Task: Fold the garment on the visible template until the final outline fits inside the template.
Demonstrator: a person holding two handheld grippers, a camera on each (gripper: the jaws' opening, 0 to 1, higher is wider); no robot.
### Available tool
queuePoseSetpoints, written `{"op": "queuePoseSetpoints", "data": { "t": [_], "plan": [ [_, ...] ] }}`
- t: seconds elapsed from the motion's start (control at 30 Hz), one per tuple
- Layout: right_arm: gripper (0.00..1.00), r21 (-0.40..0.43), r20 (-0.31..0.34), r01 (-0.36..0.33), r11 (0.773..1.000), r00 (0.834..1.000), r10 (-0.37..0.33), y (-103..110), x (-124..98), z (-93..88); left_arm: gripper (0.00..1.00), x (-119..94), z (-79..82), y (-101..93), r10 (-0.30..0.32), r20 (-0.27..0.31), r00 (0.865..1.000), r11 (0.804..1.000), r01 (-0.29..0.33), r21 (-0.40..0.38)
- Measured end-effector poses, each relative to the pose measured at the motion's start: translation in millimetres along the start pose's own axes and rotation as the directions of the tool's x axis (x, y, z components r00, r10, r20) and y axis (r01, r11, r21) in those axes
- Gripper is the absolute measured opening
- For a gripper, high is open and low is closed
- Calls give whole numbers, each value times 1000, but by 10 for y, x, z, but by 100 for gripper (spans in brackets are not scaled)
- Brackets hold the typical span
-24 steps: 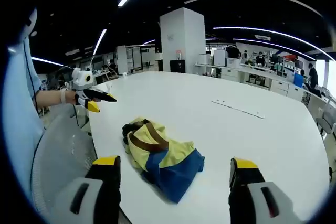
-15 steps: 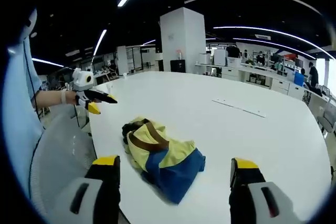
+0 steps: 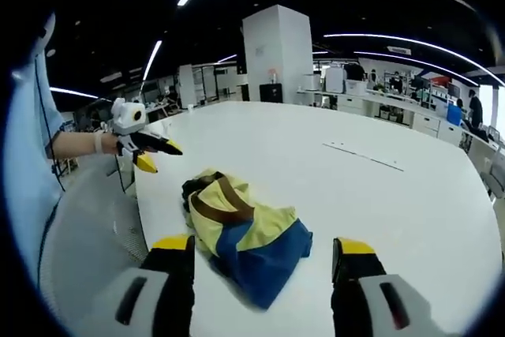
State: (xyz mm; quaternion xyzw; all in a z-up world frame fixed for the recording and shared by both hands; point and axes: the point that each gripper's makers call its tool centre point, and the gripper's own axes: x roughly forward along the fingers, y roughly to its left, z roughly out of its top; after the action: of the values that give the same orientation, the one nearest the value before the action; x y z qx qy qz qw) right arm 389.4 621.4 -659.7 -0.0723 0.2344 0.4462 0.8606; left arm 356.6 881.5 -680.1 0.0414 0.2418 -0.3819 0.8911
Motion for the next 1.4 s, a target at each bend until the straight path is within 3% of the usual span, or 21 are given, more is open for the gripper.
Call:
{"op": "queuePoseSetpoints", "data": {
  "t": [0.17, 0.33, 0.47, 0.67, 0.87, 1.0, 1.13, 1.23, 1.4],
  "plan": [
    [73, 11, -15, 7, 1000, 1000, -7, -85, -41, -24, 55, -14, 28, 56, 3, 7, 1000, 1000, -3, -11],
    [83, -14, -48, 0, 1000, 999, -1, -130, -110, -95, 61, -96, 25, 156, 22, 8, 1000, 1000, -22, -11],
    [87, -22, -73, -3, 1000, 997, 1, -153, -146, -152, 69, -132, 40, 206, 34, 16, 999, 999, -34, -17],
    [89, -36, -108, -2, 999, 994, -1, -160, -174, -241, 81, -162, -18, 230, 45, -16, 999, 999, -45, -9],
    [87, -39, -131, -2, 999, 991, -4, -159, -167, -320, 68, -147, -87, 183, 32, -34, 999, 999, -32, 5],
    [84, -38, -127, 1, 999, 992, -5, -148, -152, -321, 54, -78, -129, 128, 27, -43, 999, 999, -26, 25],
    [64, -78, -115, 29, 997, 993, -38, -163, -133, -323, 41, 36, -120, 34, 10, -18, 1000, 1000, -10, 12],
    [52, -48, -95, 18, 999, 995, -23, -116, -111, -299, 38, 142, -190, -33, 2, -49, 999, 999, -1, 37],
    [52, -35, -85, 14, 999, 996, -17, -74, -74, -303, 32, 259, -201, -118, -21, -40, 999, 999, 22, 27]
  ]
}}
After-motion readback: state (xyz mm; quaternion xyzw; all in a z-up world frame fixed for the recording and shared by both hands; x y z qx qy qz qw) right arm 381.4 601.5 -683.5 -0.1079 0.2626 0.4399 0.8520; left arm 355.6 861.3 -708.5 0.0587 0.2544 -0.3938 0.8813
